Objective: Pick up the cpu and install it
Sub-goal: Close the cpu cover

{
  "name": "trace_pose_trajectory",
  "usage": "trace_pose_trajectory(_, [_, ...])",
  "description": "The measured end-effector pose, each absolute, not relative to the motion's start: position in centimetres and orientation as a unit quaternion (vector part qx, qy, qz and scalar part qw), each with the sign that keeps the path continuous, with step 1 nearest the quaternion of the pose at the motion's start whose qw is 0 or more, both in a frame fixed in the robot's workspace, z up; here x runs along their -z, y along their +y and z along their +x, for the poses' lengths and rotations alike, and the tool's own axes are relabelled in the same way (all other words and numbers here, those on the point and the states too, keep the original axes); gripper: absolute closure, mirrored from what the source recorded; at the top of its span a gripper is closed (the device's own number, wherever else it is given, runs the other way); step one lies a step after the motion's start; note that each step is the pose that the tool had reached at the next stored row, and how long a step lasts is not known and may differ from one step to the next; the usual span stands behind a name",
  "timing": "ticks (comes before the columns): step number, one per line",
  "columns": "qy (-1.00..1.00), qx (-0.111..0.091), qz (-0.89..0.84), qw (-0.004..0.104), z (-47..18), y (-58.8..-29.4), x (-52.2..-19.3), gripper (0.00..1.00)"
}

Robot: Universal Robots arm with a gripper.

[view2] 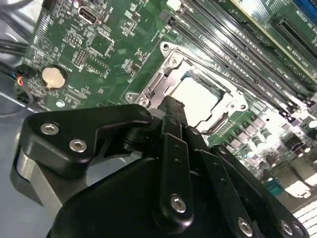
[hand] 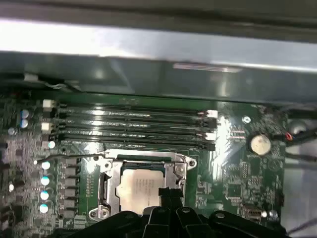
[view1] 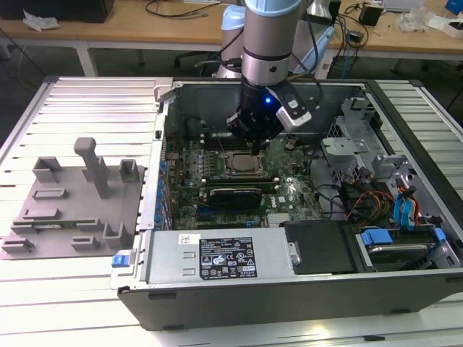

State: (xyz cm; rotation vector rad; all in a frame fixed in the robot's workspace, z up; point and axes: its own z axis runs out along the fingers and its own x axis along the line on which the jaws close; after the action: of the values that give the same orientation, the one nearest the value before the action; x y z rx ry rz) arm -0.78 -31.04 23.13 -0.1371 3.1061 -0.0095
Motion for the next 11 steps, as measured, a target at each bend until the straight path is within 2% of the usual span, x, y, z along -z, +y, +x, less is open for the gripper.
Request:
trace_pose_trajectory(1, [0.998, 0.003, -0.058, 0.014, -1.0, -31.2, -22.9, 0.89])
trace_pose_trajectory(11, [0.998, 0.003, -0.059, 0.013, -3.3, -32.4, -21.9, 0.89])
